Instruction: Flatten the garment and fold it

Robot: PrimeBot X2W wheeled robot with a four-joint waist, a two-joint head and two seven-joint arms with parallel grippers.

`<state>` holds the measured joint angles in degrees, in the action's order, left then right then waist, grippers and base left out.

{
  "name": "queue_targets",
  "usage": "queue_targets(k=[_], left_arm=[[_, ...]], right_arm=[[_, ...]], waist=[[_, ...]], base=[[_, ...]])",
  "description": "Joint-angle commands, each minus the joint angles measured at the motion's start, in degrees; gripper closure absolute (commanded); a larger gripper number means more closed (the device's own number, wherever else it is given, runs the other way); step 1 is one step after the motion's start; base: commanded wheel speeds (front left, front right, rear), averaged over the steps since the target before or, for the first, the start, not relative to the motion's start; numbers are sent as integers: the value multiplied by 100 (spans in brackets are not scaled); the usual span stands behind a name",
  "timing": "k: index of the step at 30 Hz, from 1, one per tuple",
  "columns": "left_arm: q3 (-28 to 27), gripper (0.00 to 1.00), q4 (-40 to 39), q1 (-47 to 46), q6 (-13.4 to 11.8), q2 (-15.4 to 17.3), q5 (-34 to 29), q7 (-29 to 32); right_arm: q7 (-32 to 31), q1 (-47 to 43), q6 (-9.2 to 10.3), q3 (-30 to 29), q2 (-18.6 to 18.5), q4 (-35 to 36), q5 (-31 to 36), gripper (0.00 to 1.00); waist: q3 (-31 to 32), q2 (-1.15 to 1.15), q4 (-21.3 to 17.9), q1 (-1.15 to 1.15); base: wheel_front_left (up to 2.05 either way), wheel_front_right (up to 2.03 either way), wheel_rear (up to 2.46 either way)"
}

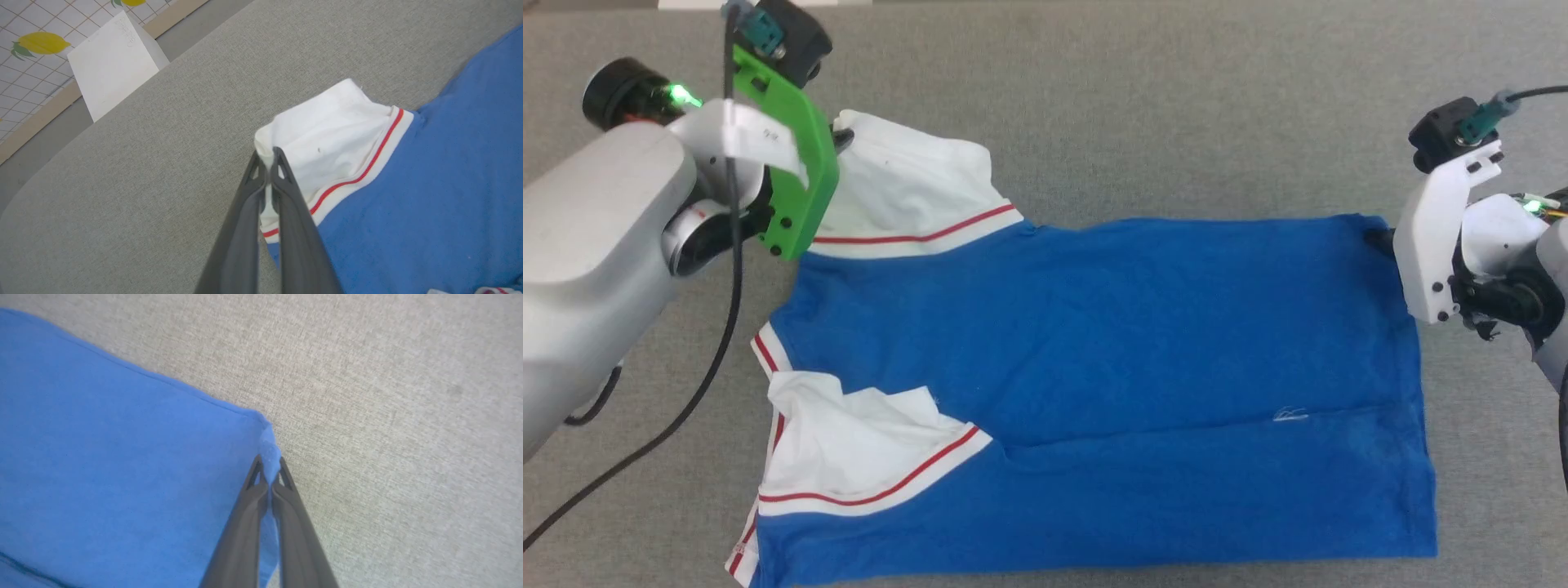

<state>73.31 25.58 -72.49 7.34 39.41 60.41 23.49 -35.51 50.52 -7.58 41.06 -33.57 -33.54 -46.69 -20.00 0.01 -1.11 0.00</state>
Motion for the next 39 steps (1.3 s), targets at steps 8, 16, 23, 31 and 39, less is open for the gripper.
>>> queue_targets(k=[8, 16, 23, 31, 39], left_arm=[[-18, 100, -446, 580, 14, 495, 259, -733], [-8, 100, -1266, 1404, -199, 1097, 162, -990], [-3, 100, -2229, 2385, -724, 1629, 232, -1273], [2, 100, -2834, 3628, -1162, 1847, 276, -1290], [4, 100, -2599, 4272, -1178, 1594, 259, -1217]], right_arm=[[938, -297, 9, 294, -386, 513, -310, 100], [1520, -942, 9, 540, -917, 1068, -446, 100], [1925, -1738, 9, 563, -1169, 1425, -465, 100], [2148, -2770, 9, 365, -1282, 1673, -506, 100], [1962, -3266, 9, 117, -1135, 1627, -416, 100]], waist=[[857, -1, -126, 0], [1322, -1, -25, 0], [1588, -1, 55, 0], [1678, -1, 180, 0], [1478, -1, 180, 0]], base=[[0, 0, 0], [0, 0, 0], [0, 0, 0], [0, 0, 0], [0, 0, 0]])
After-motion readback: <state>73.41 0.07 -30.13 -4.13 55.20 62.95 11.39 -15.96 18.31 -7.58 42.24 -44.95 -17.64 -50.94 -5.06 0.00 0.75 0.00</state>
